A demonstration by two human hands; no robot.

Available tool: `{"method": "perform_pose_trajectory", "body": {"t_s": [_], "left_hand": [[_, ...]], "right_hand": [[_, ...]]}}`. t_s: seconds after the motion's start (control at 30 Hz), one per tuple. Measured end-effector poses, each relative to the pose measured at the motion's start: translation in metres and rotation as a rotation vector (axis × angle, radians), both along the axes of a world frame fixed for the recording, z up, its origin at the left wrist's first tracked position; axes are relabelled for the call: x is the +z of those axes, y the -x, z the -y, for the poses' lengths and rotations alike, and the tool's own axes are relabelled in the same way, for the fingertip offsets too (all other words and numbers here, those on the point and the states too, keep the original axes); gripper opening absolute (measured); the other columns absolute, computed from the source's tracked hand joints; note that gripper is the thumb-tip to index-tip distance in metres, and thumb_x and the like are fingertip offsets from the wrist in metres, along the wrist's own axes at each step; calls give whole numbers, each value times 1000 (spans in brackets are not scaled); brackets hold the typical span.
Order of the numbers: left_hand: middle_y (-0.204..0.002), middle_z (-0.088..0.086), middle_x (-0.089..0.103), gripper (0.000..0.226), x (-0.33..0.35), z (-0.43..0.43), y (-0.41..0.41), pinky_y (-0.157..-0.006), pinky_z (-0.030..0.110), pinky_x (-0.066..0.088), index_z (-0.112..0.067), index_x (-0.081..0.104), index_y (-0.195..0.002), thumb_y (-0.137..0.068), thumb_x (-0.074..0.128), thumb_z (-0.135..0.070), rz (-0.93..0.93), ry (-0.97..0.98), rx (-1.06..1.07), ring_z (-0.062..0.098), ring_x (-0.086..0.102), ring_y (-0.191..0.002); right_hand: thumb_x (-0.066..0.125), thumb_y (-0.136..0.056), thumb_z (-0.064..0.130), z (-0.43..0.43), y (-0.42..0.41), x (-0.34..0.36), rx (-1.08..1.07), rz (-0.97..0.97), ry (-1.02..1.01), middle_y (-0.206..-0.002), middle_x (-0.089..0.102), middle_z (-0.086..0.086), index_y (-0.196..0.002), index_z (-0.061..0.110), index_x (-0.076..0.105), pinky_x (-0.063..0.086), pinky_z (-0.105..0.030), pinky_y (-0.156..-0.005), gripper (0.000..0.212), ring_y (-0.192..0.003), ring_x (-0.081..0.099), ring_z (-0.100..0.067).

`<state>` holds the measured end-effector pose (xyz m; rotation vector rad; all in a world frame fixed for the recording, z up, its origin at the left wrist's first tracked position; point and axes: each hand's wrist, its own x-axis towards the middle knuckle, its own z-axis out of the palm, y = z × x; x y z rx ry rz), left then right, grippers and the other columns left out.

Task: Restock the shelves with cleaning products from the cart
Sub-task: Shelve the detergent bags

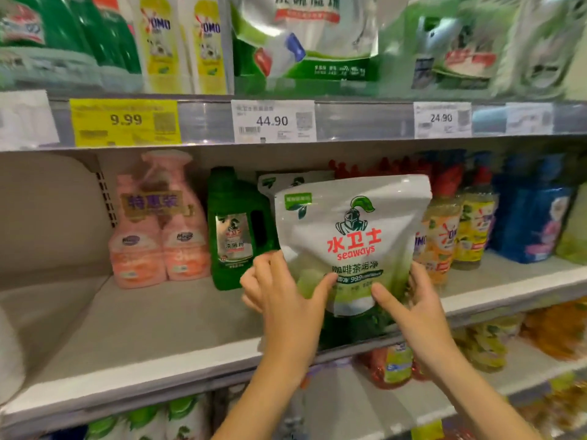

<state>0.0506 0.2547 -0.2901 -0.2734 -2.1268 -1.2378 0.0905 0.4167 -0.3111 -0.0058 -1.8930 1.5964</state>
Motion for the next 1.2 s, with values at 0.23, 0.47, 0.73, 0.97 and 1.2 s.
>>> {"method": "perform_pose_trajectory", "body": {"t_s": [0.23, 0.47, 0.73, 0.97, 1.2], "left_hand": [[-109, 23, 51, 79, -1, -22, 22, -84, 50, 30, -2, 58, -97, -61, 51, -72, -38, 166, 220, 36, 36, -101], [-144, 6, 25, 92, -5, -28, 34, -102, 58, 21, -18, 47, -131, -58, 66, -72, 158, 310, 305, 25, 12, -129], [-109, -7, 43, 44, -28, -22, -4, -86, 27, 41, -23, 50, -110, -79, 70, -48, -357, 157, 22, 11, 44, -98], [-107, -3, 57, 21, -34, -37, 1, -83, 32, 43, -22, 55, -106, -100, 37, -31, 148, 728, -194, 18, 51, -102], [-110, 12, 62, 19, -21, -56, 26, -76, 37, 45, -12, 55, -108, -96, 42, -19, 390, 747, -73, 35, 58, -103]], "right_hand": [[68, -85, 37, -19, 35, -4, -221, 248, -295, -120, 35, -6, -132, 22, 39, 34, -47, -105, 57, -122, 33, -27], [69, -85, 27, -19, 24, -11, -265, 135, -349, -135, 37, -6, -149, 21, 23, 40, -40, -104, 79, -125, 38, -21], [86, -68, 25, -17, 17, -39, -223, -215, -893, -92, 58, -4, -94, 13, 62, 43, -28, -76, 37, -87, 48, -18], [81, -73, 16, -18, 20, -24, -66, 55, -1067, -89, 56, 0, -91, 18, 65, 48, -29, -55, 24, -81, 58, -23], [37, -100, 23, -15, 51, -12, 27, 269, -1153, -126, 42, 4, -136, 29, 35, 41, -29, -88, 36, -119, 40, -18]]}}
